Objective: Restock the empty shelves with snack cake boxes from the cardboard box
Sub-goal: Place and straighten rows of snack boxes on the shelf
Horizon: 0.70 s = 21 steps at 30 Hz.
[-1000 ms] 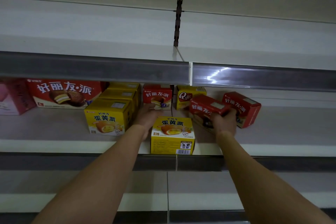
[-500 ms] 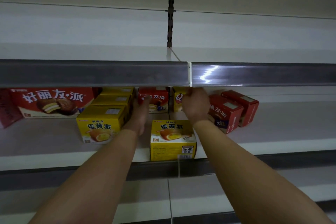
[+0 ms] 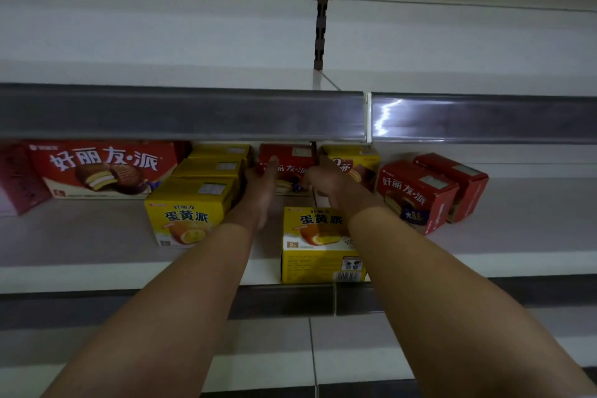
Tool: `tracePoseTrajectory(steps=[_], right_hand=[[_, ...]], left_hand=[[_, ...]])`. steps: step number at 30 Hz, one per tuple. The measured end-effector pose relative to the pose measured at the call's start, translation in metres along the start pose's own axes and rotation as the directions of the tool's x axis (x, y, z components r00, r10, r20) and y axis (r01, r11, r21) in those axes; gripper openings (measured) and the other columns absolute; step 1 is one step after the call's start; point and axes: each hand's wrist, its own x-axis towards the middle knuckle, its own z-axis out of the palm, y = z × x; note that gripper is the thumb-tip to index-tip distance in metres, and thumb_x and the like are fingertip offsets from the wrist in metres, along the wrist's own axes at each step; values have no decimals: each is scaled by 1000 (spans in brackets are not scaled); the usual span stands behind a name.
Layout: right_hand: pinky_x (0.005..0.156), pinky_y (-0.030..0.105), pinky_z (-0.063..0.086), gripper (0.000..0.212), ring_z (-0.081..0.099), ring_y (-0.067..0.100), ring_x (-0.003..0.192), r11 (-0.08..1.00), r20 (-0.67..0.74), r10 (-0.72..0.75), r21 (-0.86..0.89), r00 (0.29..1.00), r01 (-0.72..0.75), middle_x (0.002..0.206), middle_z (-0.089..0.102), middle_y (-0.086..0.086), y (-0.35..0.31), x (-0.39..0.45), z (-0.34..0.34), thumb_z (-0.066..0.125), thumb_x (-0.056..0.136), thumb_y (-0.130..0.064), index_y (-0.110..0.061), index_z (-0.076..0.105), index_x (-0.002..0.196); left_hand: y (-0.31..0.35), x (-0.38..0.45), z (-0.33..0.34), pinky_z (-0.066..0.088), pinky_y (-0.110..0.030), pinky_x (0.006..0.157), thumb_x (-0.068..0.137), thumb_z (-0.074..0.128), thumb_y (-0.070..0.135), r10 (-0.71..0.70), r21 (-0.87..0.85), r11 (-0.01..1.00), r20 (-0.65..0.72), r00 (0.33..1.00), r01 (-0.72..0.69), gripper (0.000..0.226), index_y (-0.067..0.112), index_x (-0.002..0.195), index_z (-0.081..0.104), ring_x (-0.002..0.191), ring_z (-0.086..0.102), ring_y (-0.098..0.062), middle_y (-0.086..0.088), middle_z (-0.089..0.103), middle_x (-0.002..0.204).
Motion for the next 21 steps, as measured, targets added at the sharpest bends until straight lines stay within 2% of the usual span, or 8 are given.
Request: tracePoseTrajectory(steps=[3,6,10,12,15,17,19,21], right_hand=[[67,27,48,56,55,21,93,998,-65,-59,26,996,61,121,61,14,6,-4,-2,58,80,12,-5,46,132],[55,28,52,62,62,23,84,995,-98,-89,39,991,93,108,61,10,5,-9,-4,71,75,5,-10,43,128],[92,47,50,62,55,33,114,961,-158,-201,-221,967,164,115,56,11,-4,-18,-16,79,71,-11,-9,47,124],[100,43,46,64,48,32,120,956,-179,-209,-242,961,163,121,49,11,-4,-23,-26,79,71,-15,-8,48,127],[88,43,55,70,61,29,105,994,-263,-101,-72,959,85,123,57,15,8,-33,-41,79,69,-20,-3,44,127],[90,44,53,71,59,32,107,996,-360,-60,-84,931,31,125,55,17,23,-44,-49,75,70,-28,-3,41,127],[94,42,47,72,52,37,116,980,-477,-50,-193,878,-50,132,46,17,38,-55,-57,70,76,-33,-7,36,133],[93,42,44,68,50,39,117,967,-586,-95,-247,805,-66,132,45,18,51,-65,-65,68,79,-36,-11,37,134]], left_hand=[[1,-7,0,41,-43,105,96,50,40,-2,-63,998,1,1000,3,66,13,149,21,124,51,-29,-11,48,140],[4,-13,-4,48,-47,97,95,50,45,-37,-114,992,77,996,46,59,18,144,33,112,60,-28,-13,57,131],[5,-21,-9,48,-25,67,98,42,47,-37,-97,994,165,986,54,43,22,133,46,98,65,-18,-6,66,118],[5,-28,-9,45,-25,75,95,45,50,-13,-42,999,189,982,22,48,23,135,44,105,62,-16,-4,63,125],[9,-44,-9,34,-42,108,79,60,62,-49,120,993,226,973,22,86,24,148,27,132,42,-24,-2,42,146],[8,-52,-7,35,-49,109,68,67,65,-157,243,965,248,956,95,95,19,145,34,129,46,-29,-7,47,143],[10,-62,-5,45,-49,101,79,66,52,-211,303,945,284,935,122,57,11,118,56,108,62,-29,-12,66,115],[7,-68,-4,50,-46,94,91,60,35,-221,288,947,267,938,142,22,13,91,60,91,67,-29,-14,70,97]])
